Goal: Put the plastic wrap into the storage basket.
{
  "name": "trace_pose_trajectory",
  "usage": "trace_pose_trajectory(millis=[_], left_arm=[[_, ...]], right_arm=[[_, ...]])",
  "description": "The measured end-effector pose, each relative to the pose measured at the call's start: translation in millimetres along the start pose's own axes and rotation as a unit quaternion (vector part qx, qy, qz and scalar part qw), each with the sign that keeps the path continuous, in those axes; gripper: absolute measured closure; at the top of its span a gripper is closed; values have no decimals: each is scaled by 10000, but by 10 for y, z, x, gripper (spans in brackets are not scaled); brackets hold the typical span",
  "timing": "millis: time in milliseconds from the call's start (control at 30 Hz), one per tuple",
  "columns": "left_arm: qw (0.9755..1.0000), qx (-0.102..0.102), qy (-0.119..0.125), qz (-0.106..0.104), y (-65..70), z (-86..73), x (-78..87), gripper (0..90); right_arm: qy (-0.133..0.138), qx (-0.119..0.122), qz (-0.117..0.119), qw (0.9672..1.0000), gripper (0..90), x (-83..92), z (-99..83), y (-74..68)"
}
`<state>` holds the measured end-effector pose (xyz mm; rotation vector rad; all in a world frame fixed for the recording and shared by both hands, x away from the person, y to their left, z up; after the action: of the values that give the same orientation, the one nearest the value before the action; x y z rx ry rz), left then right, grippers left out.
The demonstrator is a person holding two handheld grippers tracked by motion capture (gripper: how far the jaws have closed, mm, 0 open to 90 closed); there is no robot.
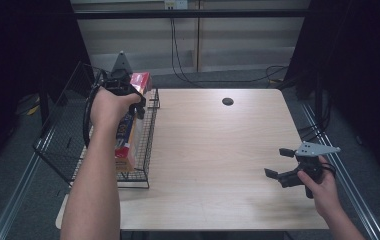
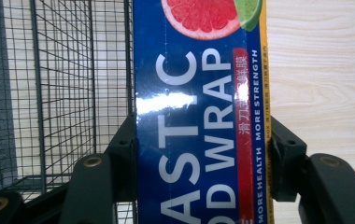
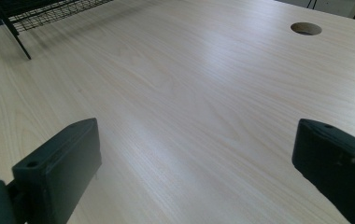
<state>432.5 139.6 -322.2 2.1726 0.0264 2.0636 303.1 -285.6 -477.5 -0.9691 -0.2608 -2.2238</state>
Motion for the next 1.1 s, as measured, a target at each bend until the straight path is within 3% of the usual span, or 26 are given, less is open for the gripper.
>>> trace_pose_trajectory(millis=[800, 1100], left_arm=[[9998, 216, 23, -36, -292, -53, 69, 427], [9996, 254, 59, 64, -414, -58, 98, 427]], right_arm=[[-16, -6, 12, 10000, 9, -18, 1, -8], [-8, -17, 13, 10000, 9, -15, 1, -5]])
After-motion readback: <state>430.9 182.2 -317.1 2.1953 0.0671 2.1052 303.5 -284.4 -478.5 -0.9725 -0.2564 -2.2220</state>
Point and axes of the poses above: each handheld gripper's, and its own axes: x roughly backward along the jaws, z roughly out of its top, y roughly to its right, the point moved 7 cm from there along -x, roughly forward along the jaws, and after that the axes turned 15 degrees about -y, right-handed, at the moved point
